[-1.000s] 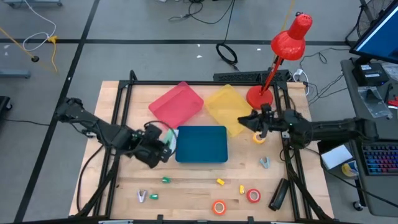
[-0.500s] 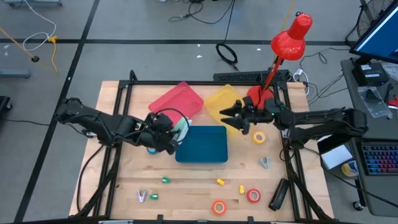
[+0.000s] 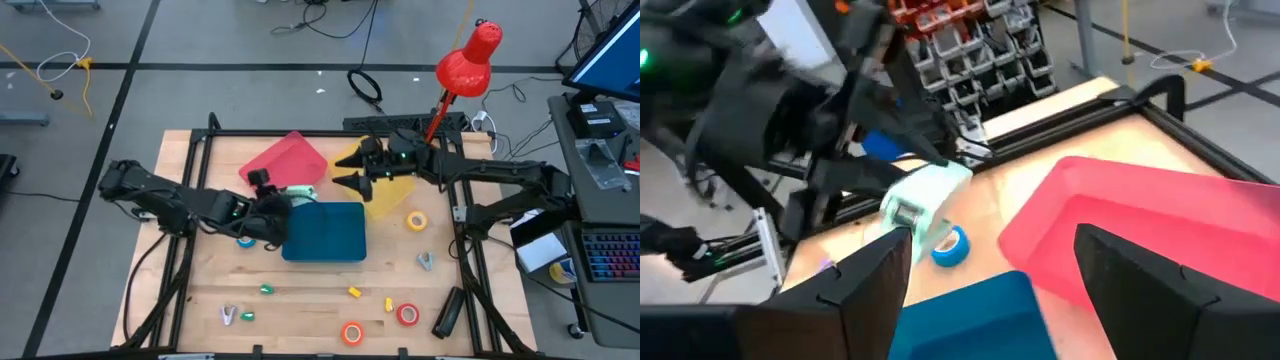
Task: Pick and place Stapler, Stapler remover, tape
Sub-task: Put the light blue stapler into the yellow bin
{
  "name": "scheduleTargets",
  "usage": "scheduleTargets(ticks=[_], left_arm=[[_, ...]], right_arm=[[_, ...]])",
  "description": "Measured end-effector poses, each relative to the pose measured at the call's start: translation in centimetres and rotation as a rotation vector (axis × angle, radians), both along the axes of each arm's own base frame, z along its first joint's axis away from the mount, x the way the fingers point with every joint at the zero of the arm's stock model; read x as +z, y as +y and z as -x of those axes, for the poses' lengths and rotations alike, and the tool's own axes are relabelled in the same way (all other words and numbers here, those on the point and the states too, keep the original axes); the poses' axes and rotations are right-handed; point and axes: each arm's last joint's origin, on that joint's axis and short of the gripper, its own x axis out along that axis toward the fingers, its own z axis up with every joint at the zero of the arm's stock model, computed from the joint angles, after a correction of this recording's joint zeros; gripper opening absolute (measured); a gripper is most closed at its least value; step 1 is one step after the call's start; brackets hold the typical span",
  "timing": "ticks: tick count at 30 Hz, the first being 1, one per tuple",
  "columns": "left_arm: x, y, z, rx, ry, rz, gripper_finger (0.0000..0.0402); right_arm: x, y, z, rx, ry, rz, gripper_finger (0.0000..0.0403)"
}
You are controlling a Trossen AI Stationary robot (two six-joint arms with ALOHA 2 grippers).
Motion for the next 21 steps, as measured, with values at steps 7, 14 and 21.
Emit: scheduleTargets(ticks=[7, 14, 21], left_arm=[[-1.4, 0.1, -1.9, -0.059, 0.226, -0.355, 0.0092], [-1.7, 0.8, -3.2, -0.041, 0.332, -0.534, 0.0092], [-1.0, 1.0, -4.3, -0.049, 0.354, -0.608, 0.0092]], right_arm=[[1.2, -1.1, -1.7, 0.009, 0.124, 0.058, 0.0286], [2.0, -1.6, -3.4, 0.040, 0.188, 0.132, 0.0288], [2.0, -1.8, -3.6, 0.020, 0.227, 0.210, 0.0293]])
